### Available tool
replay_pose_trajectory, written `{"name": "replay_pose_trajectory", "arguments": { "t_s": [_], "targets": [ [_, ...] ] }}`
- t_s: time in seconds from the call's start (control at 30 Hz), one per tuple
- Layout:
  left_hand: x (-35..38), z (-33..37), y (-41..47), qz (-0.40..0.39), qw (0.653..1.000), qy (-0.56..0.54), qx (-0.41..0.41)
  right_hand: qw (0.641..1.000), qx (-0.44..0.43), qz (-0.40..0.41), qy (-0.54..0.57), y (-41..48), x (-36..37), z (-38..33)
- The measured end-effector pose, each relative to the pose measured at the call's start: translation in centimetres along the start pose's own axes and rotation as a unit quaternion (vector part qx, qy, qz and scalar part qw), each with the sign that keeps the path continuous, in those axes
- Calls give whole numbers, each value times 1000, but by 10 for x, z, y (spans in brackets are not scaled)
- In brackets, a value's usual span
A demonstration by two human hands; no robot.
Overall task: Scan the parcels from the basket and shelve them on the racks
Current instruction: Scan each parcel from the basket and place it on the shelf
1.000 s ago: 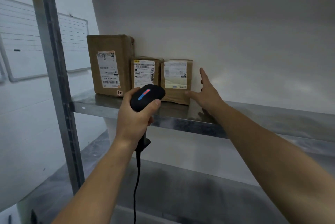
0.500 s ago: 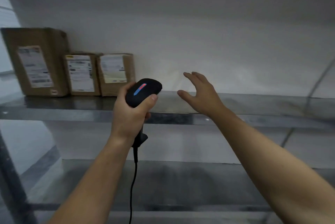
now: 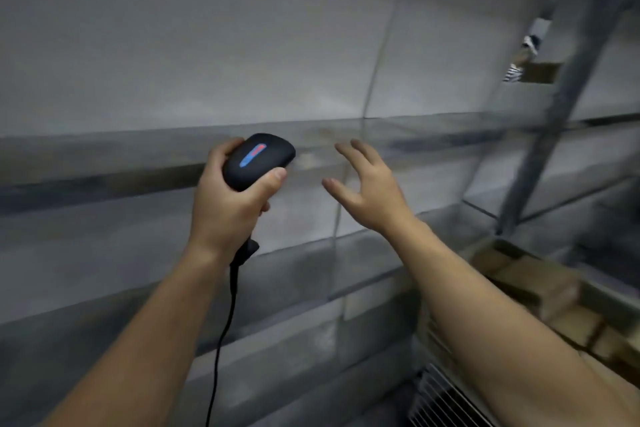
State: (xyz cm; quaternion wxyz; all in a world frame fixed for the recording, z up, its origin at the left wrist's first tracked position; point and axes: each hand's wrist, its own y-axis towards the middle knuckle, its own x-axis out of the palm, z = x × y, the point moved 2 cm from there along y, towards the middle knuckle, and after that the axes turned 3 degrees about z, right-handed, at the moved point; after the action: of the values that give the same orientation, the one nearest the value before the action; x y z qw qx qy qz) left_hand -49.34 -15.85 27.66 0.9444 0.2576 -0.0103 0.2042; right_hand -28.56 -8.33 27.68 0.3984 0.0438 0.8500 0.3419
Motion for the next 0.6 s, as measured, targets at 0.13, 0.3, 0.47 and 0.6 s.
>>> {"name": "replay_pose_trajectory", "arguments": {
  "t_s": [0.13, 0.3, 0.47, 0.6],
  "targets": [
    [75, -20, -20, -68, 997, -12, -16, 997, 65, 10, -46, -43, -47, 69],
    [157, -45, -49, -136, 990, -15, -41, 986, 138, 28, -86, -96, -97, 136],
    [222, -67, -77, -205, 976, -9, -67, 970, 217, 47, -100, -150, -128, 186],
    [268, -88, -95, -257, 962, -1, -91, 956, 265, 59, -110, -188, -143, 216]
  ]
}}
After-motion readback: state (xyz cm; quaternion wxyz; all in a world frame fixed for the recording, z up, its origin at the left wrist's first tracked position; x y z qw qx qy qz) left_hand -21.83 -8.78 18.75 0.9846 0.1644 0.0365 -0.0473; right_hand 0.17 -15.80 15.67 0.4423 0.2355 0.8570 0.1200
